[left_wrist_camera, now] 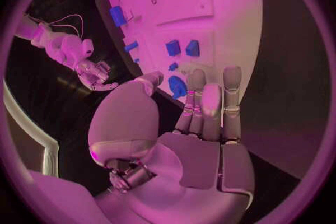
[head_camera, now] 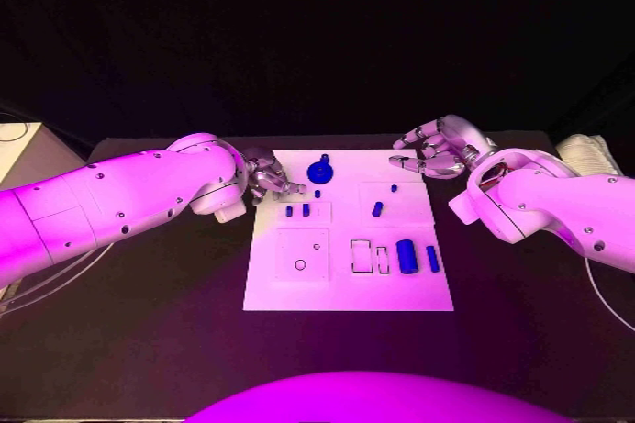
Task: Assemble the parts on the task board
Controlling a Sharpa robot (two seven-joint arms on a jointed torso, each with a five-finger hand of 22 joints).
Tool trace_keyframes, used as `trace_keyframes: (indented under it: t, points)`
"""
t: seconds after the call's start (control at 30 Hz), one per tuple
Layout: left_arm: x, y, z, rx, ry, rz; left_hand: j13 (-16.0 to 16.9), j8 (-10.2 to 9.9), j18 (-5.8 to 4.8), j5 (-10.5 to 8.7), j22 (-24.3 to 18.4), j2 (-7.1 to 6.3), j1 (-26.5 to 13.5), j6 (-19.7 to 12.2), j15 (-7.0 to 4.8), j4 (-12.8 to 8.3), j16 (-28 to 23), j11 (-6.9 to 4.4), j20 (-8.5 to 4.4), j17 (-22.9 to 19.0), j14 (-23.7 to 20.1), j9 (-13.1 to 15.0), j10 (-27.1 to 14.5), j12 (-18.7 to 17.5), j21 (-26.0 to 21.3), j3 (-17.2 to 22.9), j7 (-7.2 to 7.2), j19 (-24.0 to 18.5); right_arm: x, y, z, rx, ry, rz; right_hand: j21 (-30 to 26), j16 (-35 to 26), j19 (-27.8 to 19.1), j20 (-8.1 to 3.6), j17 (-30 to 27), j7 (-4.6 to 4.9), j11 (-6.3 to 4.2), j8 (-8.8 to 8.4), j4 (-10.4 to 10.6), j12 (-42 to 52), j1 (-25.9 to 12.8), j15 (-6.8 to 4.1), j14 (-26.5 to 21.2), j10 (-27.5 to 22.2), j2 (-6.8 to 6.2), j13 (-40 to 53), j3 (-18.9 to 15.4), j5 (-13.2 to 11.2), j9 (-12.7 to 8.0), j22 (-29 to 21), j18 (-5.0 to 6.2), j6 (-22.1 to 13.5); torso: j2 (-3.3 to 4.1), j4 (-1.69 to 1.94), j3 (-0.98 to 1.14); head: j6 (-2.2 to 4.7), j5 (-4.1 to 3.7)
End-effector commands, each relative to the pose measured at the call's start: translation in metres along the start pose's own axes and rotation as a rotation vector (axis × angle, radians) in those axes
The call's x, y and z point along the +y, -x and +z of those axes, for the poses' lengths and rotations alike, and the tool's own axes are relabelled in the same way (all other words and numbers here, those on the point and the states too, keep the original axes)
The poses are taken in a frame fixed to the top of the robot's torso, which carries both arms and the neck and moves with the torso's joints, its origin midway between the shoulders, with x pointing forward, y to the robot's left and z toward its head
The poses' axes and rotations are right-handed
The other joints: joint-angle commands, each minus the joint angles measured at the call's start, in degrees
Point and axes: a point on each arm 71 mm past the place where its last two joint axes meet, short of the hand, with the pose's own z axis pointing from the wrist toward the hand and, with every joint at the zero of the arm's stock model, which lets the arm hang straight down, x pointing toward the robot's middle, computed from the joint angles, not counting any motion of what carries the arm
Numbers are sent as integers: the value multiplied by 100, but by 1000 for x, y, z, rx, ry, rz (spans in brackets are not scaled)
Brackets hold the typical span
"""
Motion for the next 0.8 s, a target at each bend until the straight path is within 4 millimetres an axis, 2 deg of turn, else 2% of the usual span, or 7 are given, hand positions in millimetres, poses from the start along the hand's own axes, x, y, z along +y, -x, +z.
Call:
trace_keyframes:
  t: [0.03,0.1,0.2,0.27,0.5,0.67,0.8]
  points:
    - [-14,5,-1,-64,-175,-118,-143,-73,51,44,-433,6,332,-261,123,-23,-715,122,127,-1068,-934,-136,-388,-177,-467,46,120,-400,0,0,0,-1,5,-3,-22,-19,535,-2,1187,-11,19,24,2,-23,-62,27,515,190,-2,1110,23,24,-7,1414,-45,-1,-2,5,1,20,-16]
    - [-19,5,-1,-86,-241,-117,-292,-117,63,60,-597,1,897,-421,227,-81,-1031,232,231,-1592,-1393,-307,-580,-256,-739,195,246,-453,0,1,0,-3,5,-4,-26,-19,533,-2,1187,-11,19,23,2,-25,-62,27,515,188,-2,1108,24,24,-7,1411,-44,-1,0,1,-2,37,-20]
    - [-27,0,0,-113,-327,-61,-639,-260,72,28,-738,-76,1792,-551,307,-358,-1180,309,292,-1815,-1694,-627,-861,-611,-981,688,356,-513,-1,1,0,-5,5,-4,-26,-19,533,-2,1187,-11,19,23,2,-25,-62,27,515,188,-2,1108,24,24,-7,1411,-44,-1,-6,1,-4,50,-24]
    - [-31,-3,1,-131,-364,3,-888,-341,71,25,-749,-171,2033,-594,316,-482,-1194,357,310,-1922,-1749,-826,-997,-894,-1003,890,354,-503,-1,1,0,-5,5,-4,-31,-27,531,-2,1171,-11,19,23,-1,-28,-63,27,511,185,-3,1106,25,25,-8,1408,-43,-3,-7,4,-7,62,-26]
    - [-39,-13,8,-182,-431,191,-1251,-409,76,-25,-714,-376,2141,-602,326,-613,-1142,368,322,-2094,-1737,-1162,-1073,-1227,-963,950,330,-491,-1,1,1,-4,7,-4,-44,-30,524,-2,1165,-11,19,23,-3,-33,-62,27,509,181,-2,1102,28,26,-9,1399,-39,-3,3,-3,3,101,-30]
    - [-42,-17,14,-193,-439,278,-1428,-388,84,-74,-663,-432,2230,-591,296,-728,-1045,344,300,-2193,-1603,-1336,-1022,-1337,-869,930,306,-404,0,0,1,-2,9,-3,-56,-31,519,-2,1163,-11,19,23,-5,-46,-62,27,509,169,-1,1090,31,28,-10,1391,-36,-4,5,-7,4,108,-30]
    - [-43,-19,18,-200,-432,326,-1602,-374,87,-116,-561,-464,2243,-414,239,-791,-788,284,250,-2234,-1321,-1565,-885,-1403,-678,928,226,-244,0,0,1,-1,10,-3,-56,-31,519,-2,1163,-11,19,23,-5,-46,-62,27,509,169,-1,1090,31,28,-10,1391,-36,-4,4,-3,4,110,-35]
